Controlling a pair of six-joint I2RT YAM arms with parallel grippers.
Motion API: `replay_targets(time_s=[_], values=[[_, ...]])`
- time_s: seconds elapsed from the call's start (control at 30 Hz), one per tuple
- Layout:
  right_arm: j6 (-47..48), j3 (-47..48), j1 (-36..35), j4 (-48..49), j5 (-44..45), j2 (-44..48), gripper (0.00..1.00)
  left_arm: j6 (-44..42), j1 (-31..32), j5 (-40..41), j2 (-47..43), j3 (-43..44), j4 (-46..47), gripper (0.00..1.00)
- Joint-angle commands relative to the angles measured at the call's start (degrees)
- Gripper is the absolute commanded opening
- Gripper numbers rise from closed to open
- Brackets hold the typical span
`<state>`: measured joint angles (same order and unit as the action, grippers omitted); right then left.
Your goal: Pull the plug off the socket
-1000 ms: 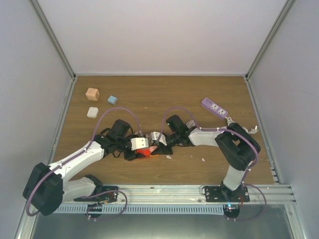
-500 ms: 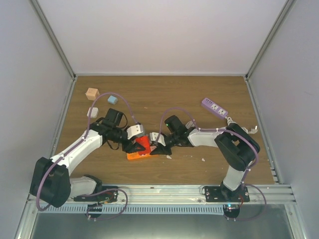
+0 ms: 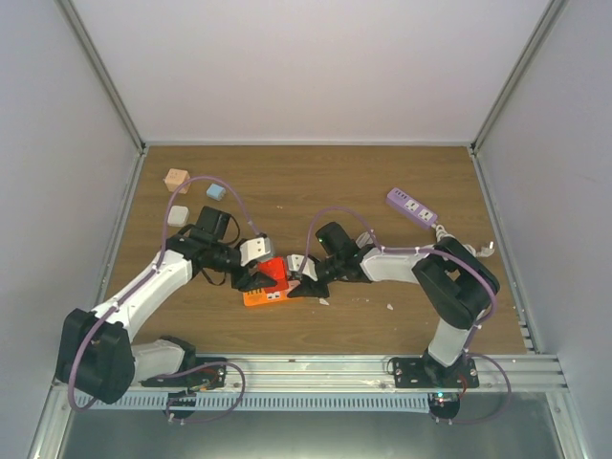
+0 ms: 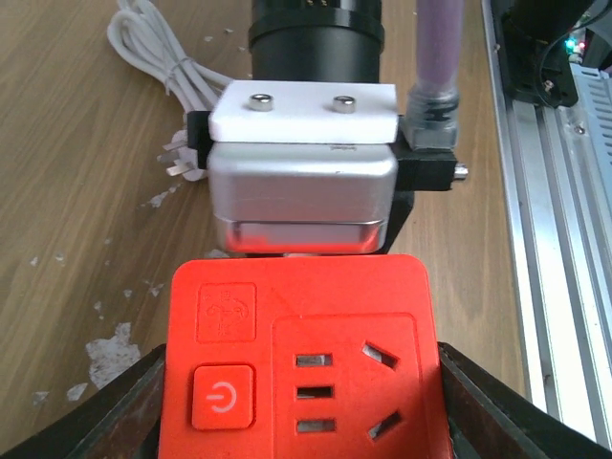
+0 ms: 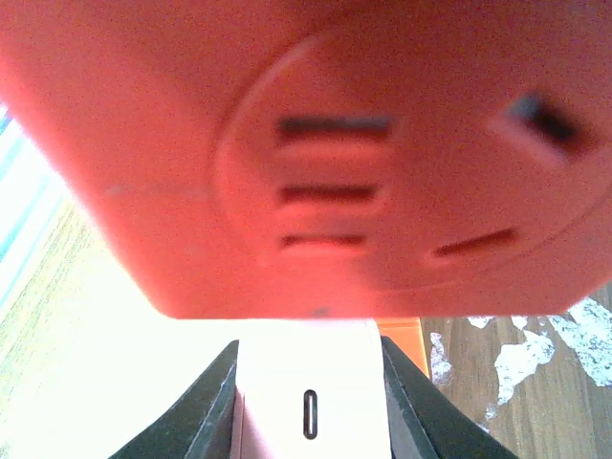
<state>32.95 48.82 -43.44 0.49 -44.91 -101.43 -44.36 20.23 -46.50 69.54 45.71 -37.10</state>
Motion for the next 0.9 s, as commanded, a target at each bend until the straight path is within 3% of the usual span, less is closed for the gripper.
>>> replay_targets(time_s=[0.0, 0.07, 0.27, 0.37, 0.57, 0.87], values=[[0.2, -1.9, -0.7, -3.1, 5.1, -0.3, 0.21, -2.1, -2.1, -3.9, -1.7, 1.3, 1.1, 0.33], [-0.2, -1.9, -0.7, -3.0, 4.9, 0.1, 0.3, -2.3, -2.8, -4.2, -1.8, 1.4, 1.0, 0.33], [-1.0, -1.4, -0.7, -2.9, 4.8, 2.7, 0.68, -2.2, -4.0, -4.9, -1.8, 2.6, 0.5, 0.33], [-1.5, -0.8, -0.7, -2.9, 4.2, 4.0, 0.8, -2.1, -4.2, -5.1, -1.8, 2.5, 0.9, 0.33], [-2.5, 0.0, -0.6, -2.4, 3.6, 7.6, 0.93, -0.8, -4.7, -6.2, -1.8, 2.6, 1.9, 0.33], [-2.6, -0.3, 0.4, -2.4, 5.2, 10.8, 0.96, -1.0, -7.6, -1.4, -0.2, 6.5, 1.0, 0.33]])
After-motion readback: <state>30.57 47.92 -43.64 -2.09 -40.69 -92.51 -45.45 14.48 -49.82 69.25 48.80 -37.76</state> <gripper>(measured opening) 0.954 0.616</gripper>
